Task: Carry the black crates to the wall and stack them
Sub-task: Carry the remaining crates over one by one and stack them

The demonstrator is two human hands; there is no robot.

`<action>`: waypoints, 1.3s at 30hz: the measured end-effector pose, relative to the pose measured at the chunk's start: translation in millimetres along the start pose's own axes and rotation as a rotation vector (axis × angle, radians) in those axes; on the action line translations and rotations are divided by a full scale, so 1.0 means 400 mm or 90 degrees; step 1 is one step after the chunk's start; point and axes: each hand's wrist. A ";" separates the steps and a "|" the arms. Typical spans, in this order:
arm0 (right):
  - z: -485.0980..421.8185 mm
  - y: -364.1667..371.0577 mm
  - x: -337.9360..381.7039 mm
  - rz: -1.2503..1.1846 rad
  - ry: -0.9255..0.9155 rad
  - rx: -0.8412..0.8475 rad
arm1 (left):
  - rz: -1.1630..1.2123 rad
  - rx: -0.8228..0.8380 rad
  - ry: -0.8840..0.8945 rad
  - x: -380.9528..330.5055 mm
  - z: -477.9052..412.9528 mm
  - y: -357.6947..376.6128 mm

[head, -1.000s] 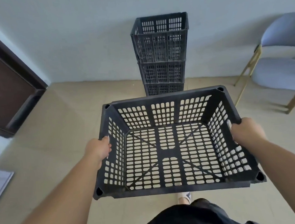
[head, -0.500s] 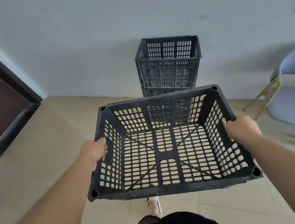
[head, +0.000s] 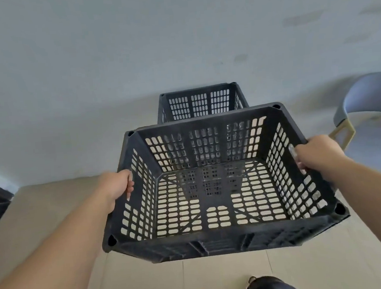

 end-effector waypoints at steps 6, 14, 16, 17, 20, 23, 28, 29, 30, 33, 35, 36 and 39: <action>-0.229 -0.086 0.181 -0.063 -0.015 -0.030 | -0.032 0.012 0.058 -0.288 -0.168 -0.009; -0.540 -0.186 0.407 -0.164 -0.042 -0.007 | 0.005 -0.018 0.084 -0.572 -0.325 0.025; -0.589 -0.192 0.458 -0.177 -0.046 -0.019 | 0.013 -0.023 0.089 -0.615 -0.376 0.035; -0.610 -0.192 0.480 -0.177 -0.048 -0.027 | 0.018 -0.021 0.089 -0.633 -0.404 0.039; -0.677 -0.180 0.541 -0.171 -0.054 -0.040 | 0.025 -0.016 0.085 -0.678 -0.497 0.046; -0.752 -0.155 0.601 -0.152 -0.051 -0.046 | 0.016 -0.011 0.083 -0.718 -0.593 0.054; -0.875 -0.101 0.692 -0.123 -0.034 -0.043 | 0.003 0.016 0.085 -0.777 -0.755 0.059; -0.891 -0.092 0.711 -0.114 -0.029 -0.042 | 0.005 0.024 0.085 -0.789 -0.783 0.059; -0.908 -0.082 0.727 -0.109 -0.027 -0.043 | 0.010 0.030 0.081 -0.799 -0.809 0.059; -0.939 -0.061 0.772 -0.078 -0.034 -0.068 | 0.021 0.039 0.072 -0.841 -0.882 0.067; -0.973 -0.048 0.789 -0.058 -0.039 -0.081 | 0.026 0.035 0.064 -0.871 -0.923 0.076; -0.991 -0.045 0.796 -0.049 -0.040 -0.082 | 0.025 0.031 0.065 -0.885 -0.944 0.082; -1.054 -0.038 0.810 -0.016 -0.032 -0.082 | 0.020 0.026 0.069 -0.922 -0.995 0.107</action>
Point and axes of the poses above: each hand's wrist, its own z-axis away from the middle knuckle, its own y-axis out of the palm, x = y × z, and after that the axes turned 1 degree about y, right-handed
